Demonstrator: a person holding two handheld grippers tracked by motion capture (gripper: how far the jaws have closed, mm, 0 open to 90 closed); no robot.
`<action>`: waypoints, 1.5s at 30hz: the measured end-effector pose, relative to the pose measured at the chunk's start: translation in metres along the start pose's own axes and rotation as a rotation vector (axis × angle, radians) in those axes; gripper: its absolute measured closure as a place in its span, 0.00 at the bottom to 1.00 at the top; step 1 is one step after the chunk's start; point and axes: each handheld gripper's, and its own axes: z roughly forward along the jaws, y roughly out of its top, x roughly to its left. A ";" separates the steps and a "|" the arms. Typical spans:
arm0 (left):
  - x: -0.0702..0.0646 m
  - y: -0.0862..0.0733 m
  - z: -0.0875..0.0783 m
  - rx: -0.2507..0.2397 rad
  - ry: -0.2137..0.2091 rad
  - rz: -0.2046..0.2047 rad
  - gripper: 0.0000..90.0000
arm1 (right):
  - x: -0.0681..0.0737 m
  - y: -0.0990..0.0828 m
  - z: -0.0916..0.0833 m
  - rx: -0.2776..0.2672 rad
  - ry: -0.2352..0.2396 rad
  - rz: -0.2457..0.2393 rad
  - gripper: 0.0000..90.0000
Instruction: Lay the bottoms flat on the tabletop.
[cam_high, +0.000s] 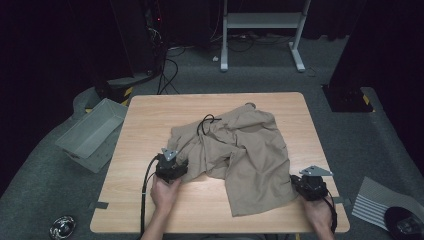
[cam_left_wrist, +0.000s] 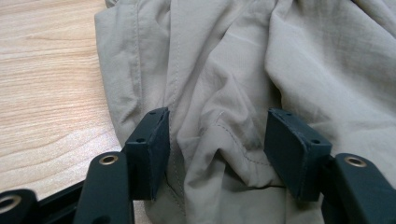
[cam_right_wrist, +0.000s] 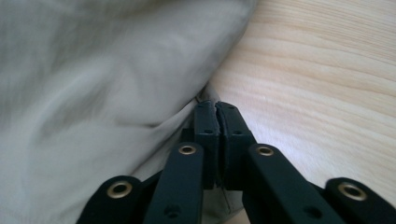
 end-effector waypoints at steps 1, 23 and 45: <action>0.000 0.000 0.000 0.000 0.000 0.000 0.45 | -0.001 -0.006 -0.007 0.005 -0.014 -0.006 0.98; 0.000 0.000 0.000 0.000 0.001 0.000 0.45 | -0.003 -0.006 -0.003 -0.016 0.024 0.000 1.00; 0.002 0.001 0.001 0.000 -0.012 0.005 0.45 | 0.007 0.005 0.005 -0.012 0.057 -0.030 0.74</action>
